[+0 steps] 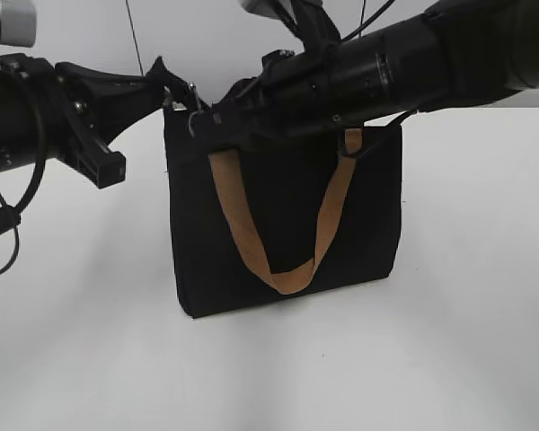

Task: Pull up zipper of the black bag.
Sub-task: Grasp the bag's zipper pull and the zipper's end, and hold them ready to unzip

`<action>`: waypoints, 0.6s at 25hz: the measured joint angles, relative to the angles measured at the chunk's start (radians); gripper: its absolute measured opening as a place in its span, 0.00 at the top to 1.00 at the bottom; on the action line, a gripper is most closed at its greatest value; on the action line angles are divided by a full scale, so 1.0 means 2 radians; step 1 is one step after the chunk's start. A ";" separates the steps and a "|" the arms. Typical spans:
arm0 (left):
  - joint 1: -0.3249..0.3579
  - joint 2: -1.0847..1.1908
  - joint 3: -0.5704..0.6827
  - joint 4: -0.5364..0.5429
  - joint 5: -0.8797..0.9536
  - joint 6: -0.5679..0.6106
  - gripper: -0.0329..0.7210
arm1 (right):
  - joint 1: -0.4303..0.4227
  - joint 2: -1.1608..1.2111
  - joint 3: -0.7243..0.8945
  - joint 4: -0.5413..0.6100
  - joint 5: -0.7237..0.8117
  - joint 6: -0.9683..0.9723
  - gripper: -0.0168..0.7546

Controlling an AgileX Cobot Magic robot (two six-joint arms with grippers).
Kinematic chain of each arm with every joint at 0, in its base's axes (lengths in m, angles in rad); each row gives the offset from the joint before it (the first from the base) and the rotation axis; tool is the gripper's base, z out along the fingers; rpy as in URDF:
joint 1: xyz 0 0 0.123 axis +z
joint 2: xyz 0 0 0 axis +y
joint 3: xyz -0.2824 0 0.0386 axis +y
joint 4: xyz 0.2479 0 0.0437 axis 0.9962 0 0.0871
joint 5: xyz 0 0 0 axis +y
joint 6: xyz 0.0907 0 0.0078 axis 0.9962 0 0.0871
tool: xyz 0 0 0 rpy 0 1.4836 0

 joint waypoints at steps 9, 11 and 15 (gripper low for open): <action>0.000 0.000 0.000 -0.007 0.126 0.000 0.97 | -0.040 -0.009 0.000 -0.051 0.052 0.041 0.98; -0.002 0.000 0.000 -0.012 0.158 0.000 0.97 | -0.040 -0.009 0.000 -0.078 0.059 0.054 0.98; -0.003 0.000 0.000 -0.023 0.205 0.000 0.97 | -0.040 -0.009 0.000 -0.102 0.060 0.062 0.98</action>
